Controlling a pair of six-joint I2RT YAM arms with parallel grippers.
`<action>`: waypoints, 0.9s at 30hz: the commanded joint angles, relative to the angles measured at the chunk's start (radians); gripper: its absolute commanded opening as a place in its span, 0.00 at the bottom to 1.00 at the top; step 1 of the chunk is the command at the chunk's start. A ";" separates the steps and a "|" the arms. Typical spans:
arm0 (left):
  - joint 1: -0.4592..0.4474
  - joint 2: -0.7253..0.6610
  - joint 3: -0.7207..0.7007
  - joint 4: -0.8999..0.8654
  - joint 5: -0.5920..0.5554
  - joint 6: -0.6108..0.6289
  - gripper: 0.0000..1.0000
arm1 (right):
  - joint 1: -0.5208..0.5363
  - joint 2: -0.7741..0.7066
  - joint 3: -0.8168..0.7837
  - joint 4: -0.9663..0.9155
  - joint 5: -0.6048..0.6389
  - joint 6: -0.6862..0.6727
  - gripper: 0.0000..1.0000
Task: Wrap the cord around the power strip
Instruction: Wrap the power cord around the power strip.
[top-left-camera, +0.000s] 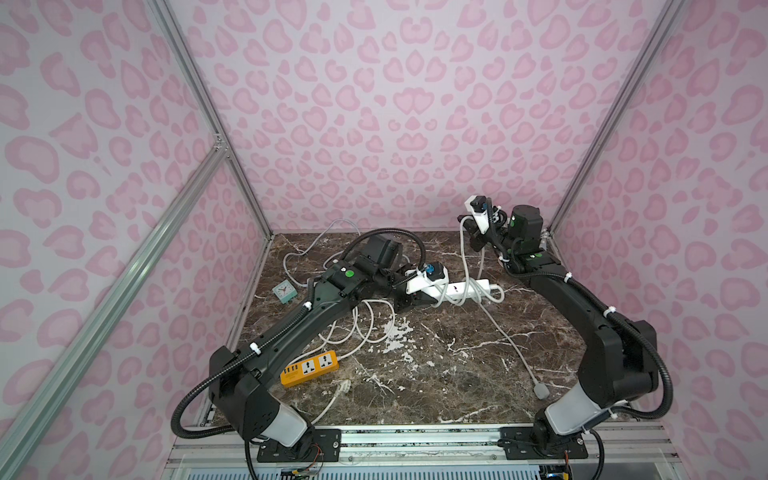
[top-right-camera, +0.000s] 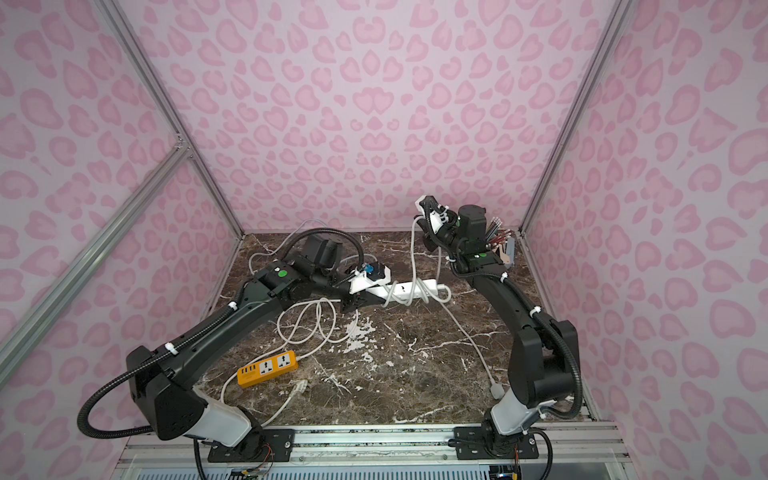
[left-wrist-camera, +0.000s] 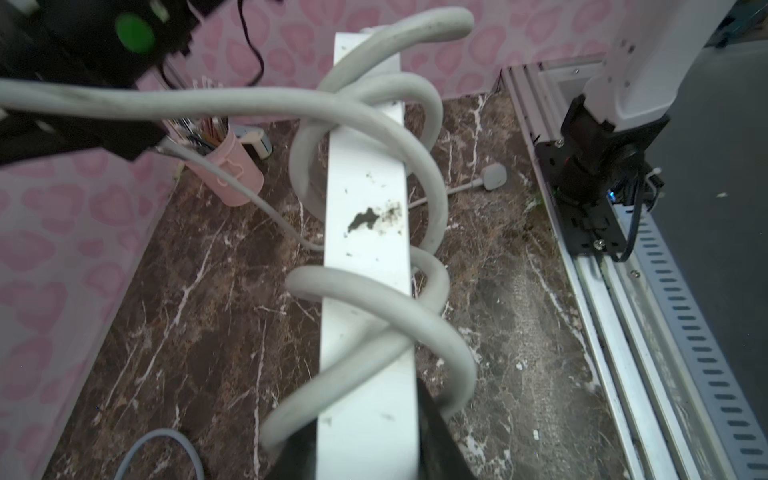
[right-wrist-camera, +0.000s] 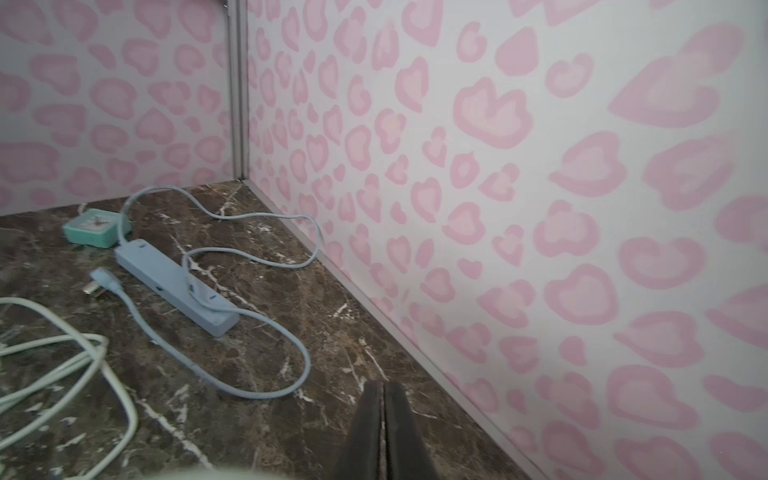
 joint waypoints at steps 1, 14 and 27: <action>0.054 -0.050 -0.020 0.274 0.300 -0.120 0.03 | -0.010 0.061 0.012 0.180 -0.082 0.248 0.00; 0.167 -0.153 -0.173 0.847 0.116 -0.573 0.03 | 0.010 0.148 -0.256 0.419 -0.034 0.480 0.54; 0.187 -0.138 -0.149 0.856 0.071 -0.608 0.03 | 0.090 0.140 -0.372 0.206 0.148 0.213 0.50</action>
